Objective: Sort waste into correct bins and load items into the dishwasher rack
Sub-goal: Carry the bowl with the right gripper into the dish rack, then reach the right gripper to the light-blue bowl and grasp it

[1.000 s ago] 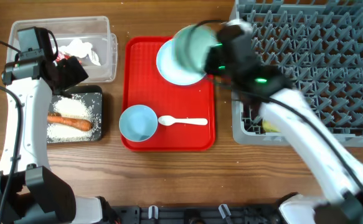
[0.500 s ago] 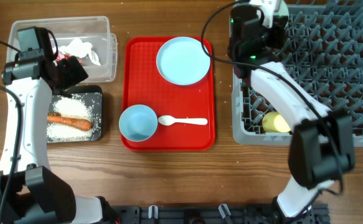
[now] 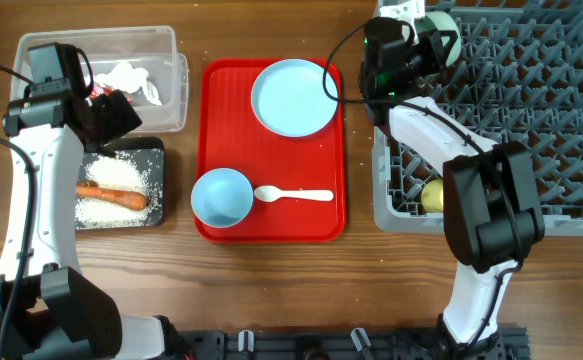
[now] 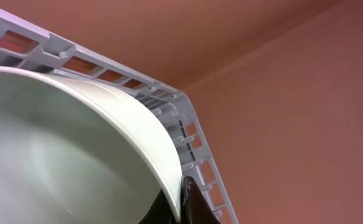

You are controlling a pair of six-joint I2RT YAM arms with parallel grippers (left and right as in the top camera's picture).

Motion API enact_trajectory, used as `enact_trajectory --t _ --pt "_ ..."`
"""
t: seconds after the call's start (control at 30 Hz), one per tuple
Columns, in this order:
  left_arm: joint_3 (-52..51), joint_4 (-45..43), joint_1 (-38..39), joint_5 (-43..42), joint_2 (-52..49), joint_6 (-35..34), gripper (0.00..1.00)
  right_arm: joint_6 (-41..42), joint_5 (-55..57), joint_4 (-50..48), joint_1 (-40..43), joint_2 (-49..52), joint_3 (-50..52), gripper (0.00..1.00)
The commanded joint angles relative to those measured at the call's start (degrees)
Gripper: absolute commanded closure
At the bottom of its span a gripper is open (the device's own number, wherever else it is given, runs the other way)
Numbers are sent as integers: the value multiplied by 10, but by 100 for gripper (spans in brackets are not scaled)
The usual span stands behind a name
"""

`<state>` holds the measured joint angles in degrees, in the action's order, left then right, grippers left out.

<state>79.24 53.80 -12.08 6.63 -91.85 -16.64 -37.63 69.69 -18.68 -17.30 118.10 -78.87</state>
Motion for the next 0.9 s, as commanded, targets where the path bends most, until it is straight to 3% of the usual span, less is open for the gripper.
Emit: enact_trajectory --t 0.0,0.27,0.4,0.53,0.6,0.73,0.87 --pt "9 -1 -3 7 7 -3 0 43 3 1 5 9 -2 96" --pt "9 -1 -3 7 7 -3 0 111 -44 87 5 9 -2 92" --pt "9 -1 -3 7 7 -3 0 106 -44 89 -3 9 -2 66" --pt "9 -1 -3 7 7 -3 0 106 -44 91 -37 9 -2 56" --pt "9 -1 -3 7 7 -3 0 106 -44 91 -54 9 -2 48" --pt "9 -1 -3 7 7 -3 0 106 -43 91 -75 9 -2 22" --pt "9 -1 -3 7 7 -3 0 106 -42 91 -86 8 -2 11"
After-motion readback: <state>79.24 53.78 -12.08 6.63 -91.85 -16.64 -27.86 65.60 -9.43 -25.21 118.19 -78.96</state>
